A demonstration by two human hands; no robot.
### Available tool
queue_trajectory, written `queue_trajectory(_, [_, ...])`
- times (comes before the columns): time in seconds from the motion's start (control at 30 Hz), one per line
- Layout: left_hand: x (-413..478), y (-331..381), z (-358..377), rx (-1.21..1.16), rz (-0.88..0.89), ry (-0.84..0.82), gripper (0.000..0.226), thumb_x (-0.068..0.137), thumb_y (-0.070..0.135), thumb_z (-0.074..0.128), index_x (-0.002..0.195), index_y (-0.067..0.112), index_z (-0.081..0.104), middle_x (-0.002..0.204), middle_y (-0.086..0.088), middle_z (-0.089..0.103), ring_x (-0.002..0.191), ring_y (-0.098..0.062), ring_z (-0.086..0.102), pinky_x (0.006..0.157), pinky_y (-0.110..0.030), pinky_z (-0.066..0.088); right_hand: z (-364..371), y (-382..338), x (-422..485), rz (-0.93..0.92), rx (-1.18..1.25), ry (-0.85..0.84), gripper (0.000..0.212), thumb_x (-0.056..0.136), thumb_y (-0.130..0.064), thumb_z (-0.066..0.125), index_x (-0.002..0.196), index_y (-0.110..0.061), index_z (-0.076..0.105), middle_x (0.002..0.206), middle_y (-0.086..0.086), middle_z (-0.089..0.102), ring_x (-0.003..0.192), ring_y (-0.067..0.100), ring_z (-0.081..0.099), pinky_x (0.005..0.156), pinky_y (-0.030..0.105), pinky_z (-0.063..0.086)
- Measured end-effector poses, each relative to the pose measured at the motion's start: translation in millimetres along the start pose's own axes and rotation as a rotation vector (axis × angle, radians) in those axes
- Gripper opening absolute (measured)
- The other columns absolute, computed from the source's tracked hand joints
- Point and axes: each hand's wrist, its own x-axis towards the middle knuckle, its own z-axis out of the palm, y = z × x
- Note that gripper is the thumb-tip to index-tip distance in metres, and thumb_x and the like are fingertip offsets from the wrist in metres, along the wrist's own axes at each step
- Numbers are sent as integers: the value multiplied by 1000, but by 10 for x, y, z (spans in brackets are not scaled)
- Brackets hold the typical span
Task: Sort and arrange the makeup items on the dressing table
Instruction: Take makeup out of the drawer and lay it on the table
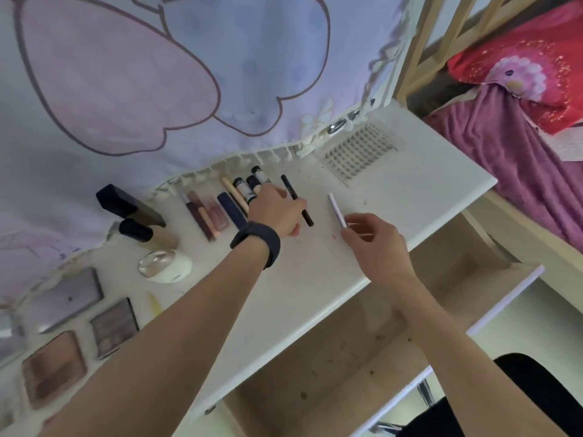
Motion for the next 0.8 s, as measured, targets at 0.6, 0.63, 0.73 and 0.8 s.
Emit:
queue_trajectory(0.6, [214,-772,-551,975,500,187,59,99,44,40,154,39,18,165,3,15,148,-33,13,114,-60,20,635,-298,681,-597,-571,-82,40,100,-24,60,139,-17,59,133,4,62,108,32,53,95,37,43])
queue_trajectory(0.63, [222,-789,-549,952,502,178,59,99,43,40,154,39,17,165,3,14,148,-33,12,115,-61,20,658,-330,711,-582,-555,-80,38,99,-25,62,136,-17,62,129,7,63,106,34,56,93,39,46])
queue_trajectory(0.73, [242,-808,-528,902,498,168,60,100,41,38,155,40,15,166,4,9,151,-31,7,119,-60,12,718,-407,755,-576,-530,-83,36,97,-30,66,131,-18,65,122,8,63,105,33,60,90,40,49])
queue_trajectory(0.8, [251,-810,-510,899,497,160,61,100,40,37,156,40,12,167,4,6,152,-29,4,120,-59,8,725,-403,748,-589,-572,-104,42,96,-33,63,137,-22,59,128,3,60,111,29,57,95,35,44])
